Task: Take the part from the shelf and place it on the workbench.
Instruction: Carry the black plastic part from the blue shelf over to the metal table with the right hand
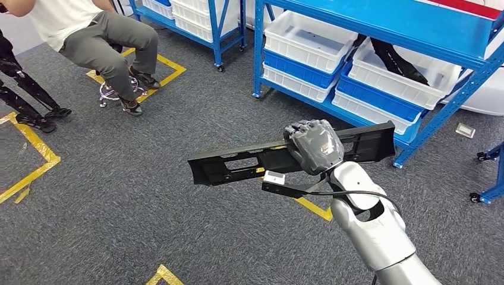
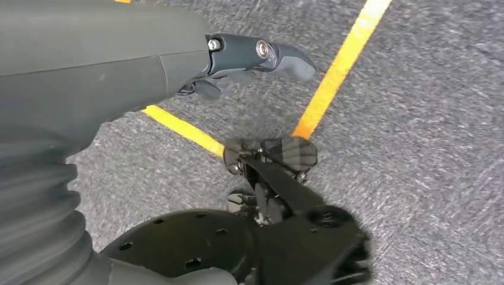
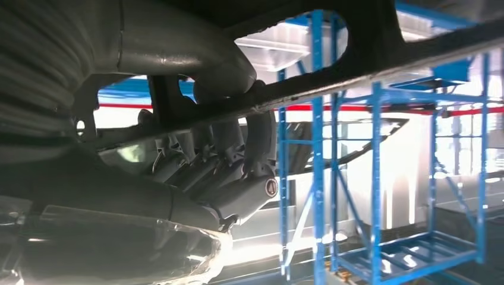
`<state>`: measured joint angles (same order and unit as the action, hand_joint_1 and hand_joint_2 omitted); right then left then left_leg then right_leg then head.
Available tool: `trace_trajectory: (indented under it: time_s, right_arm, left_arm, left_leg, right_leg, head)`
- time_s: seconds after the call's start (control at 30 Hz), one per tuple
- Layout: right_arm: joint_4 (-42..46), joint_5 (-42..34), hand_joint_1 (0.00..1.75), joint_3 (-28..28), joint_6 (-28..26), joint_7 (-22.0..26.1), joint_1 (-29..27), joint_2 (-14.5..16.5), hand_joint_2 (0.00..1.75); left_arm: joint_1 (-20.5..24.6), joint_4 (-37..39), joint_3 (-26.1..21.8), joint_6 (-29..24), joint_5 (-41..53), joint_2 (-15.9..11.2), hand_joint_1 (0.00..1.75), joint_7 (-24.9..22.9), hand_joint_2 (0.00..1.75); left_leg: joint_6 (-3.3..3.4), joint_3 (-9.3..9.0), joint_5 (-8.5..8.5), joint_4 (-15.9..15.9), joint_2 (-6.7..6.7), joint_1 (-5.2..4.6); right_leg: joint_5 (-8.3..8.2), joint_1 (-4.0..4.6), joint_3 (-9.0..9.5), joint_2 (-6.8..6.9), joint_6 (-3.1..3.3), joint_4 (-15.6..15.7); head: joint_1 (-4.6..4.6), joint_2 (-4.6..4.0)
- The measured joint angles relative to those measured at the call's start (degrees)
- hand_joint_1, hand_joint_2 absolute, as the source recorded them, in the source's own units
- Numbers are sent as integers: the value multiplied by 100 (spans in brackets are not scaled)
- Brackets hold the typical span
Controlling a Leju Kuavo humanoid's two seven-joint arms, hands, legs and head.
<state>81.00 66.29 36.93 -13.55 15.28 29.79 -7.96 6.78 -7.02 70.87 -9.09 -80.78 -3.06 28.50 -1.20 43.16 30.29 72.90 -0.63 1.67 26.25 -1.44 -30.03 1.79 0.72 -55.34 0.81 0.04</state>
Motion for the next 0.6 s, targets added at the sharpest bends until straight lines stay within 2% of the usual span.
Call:
trace_trajectory:
  time_s: [0.03,0.1,0.13,0.17,0.2,0.23,0.3,0.33,0.37,0.43,0.47,0.5,0.53,0.57,0.6]
  right_arm:
    - [0,1,152,1,1,0,-4,0,175]
    - [0,3,152,1,3,0,-2,1,175]
    - [1,5,152,-3,3,0,4,-1,175]
    - [1,11,152,-8,4,1,9,-3,175]
    - [5,18,152,-11,4,2,15,-5,175]
    - [10,25,152,-14,4,3,19,-7,175]
    - [20,39,152,-12,4,4,18,-11,175]
    - [26,46,152,-16,4,4,14,-21,175]
    - [38,54,152,-23,4,3,11,-32,175]
    - [61,69,152,-38,5,-7,-2,-59,175]
    - [67,78,152,-40,5,-16,-18,-66,175]
    - [72,89,152,-40,5,-24,-39,-71,175]
    - [80,97,152,-40,5,-29,-61,-72,175]
    - [93,104,152,-43,5,-33,-76,-73,175]
    - [115,110,152,-47,5,-37,-80,-73,175]
  left_arm:
    - [-2,0,1,2,7,0,0,-5,175]
    - [5,-2,3,4,24,8,0,-6,175]
    - [15,-10,5,8,31,23,0,-5,175]
    - [27,-18,7,11,36,36,0,-5,175]
    - [34,-25,11,15,39,47,0,-4,175]
    - [38,-30,18,19,44,48,0,-4,175]
    - [33,-27,38,29,61,31,0,-1,175]
    - [33,-26,49,38,72,22,0,0,175]
    - [36,-25,62,47,81,11,0,0,175]
    - [49,-23,96,69,95,-3,0,-7,175]
    - [55,-22,116,78,101,-6,0,-16,175]
    - [58,-23,133,88,105,-7,0,-25,175]
    - [60,-23,148,96,108,-7,0,-33,175]
    - [63,-23,158,100,109,-7,0,-38,175]
    - [67,-24,164,104,109,-6,0,-40,175]
  left_leg:
    - [-57,-49,-82,-69,37,55]
    - [-199,-433,-384,-731,193,168]
    - [-244,-617,-483,-1057,259,198]
    - [-239,-726,-523,-1263,295,204]
    - [-197,-751,-512,-1336,297,179]
    - [-109,-723,-506,-1323,238,130]
    - [44,-692,-538,-1330,146,57]
    - [104,-684,-557,-1340,101,40]
    - [152,-678,-575,-1349,59,32]
    - [212,-657,-590,-1351,-30,7]
    - [233,-649,-595,-1351,-84,-19]
    - [249,-645,-598,-1350,-141,-51]
    - [264,-644,-604,-1349,-203,-88]
    - [276,-646,-611,-1349,-265,-126]
    - [288,-645,-619,-1350,-321,-150]
  right_leg:
    - [8,-24,-1,50,-23,-12]
    - [57,-71,-9,139,-125,-85]
    - [101,-70,-37,179,-202,-150]
    - [140,-47,-58,211,-273,-204]
    - [162,-11,-72,240,-336,-229]
    - [164,-3,-78,269,-389,-227]
    - [168,-42,-72,289,-470,-213]
    - [234,-72,-119,229,-481,-310]
    - [360,-87,-221,138,-464,-526]
    - [708,-69,-592,-54,-385,-1287]
    - [836,-40,-786,-98,-359,-1663]
    - [891,0,-912,-124,-342,-1891]
    - [849,53,-927,-146,-327,-1892]
    - [724,107,-833,-176,-305,-1666]
    - [546,171,-653,-247,-260,-1269]
  head:
    - [3,0]
    - [8,0]
    - [22,0]
    - [16,0]
    - [-2,0]
    - [-19,0]
    - [-56,0]
    - [-56,0]
    - [-64,0]
    - [-75,0]
    - [-80,0]
    - [-79,0]
    - [-79,0]
    - [-78,0]
    - [-77,0]
